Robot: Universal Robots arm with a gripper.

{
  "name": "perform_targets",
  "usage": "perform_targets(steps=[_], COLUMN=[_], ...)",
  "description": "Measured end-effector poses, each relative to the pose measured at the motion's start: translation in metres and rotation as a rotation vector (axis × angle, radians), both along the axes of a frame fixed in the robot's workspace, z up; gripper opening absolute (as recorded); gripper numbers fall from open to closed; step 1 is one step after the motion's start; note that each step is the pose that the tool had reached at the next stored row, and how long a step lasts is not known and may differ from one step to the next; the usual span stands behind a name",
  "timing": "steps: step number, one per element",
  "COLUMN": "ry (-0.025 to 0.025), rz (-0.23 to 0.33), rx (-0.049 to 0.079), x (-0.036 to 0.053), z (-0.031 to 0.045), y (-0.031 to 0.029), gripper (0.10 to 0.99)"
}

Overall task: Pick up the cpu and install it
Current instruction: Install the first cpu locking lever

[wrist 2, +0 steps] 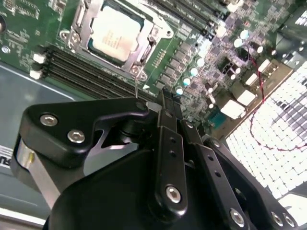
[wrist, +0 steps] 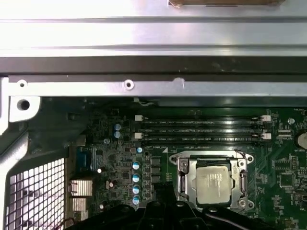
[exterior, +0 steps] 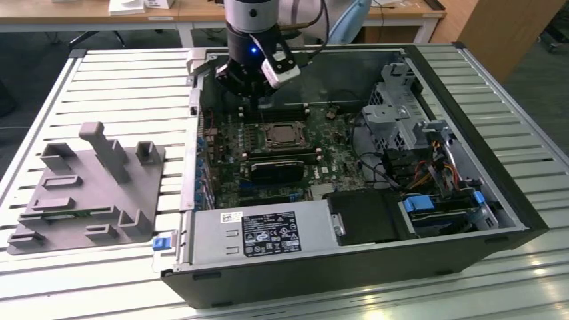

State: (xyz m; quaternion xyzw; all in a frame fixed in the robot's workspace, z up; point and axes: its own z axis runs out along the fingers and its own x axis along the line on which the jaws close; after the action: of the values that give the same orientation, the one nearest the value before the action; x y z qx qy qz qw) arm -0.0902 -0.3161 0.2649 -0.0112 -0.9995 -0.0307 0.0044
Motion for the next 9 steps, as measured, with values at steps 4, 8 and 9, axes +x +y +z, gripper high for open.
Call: perform_targets(steps=[4, 8, 9], ry=[-0.0001, -0.0001, 0.0000], rz=[0.000, 0.000, 0.000], rx=[0.000, 0.000, 0.000], x=[-0.0018, -0.0020, -0.0019], z=[-0.0025, -0.0050, -0.0053], y=[0.0065, 0.0129, 0.0138], gripper=[0.106, 0.106, 0.106])
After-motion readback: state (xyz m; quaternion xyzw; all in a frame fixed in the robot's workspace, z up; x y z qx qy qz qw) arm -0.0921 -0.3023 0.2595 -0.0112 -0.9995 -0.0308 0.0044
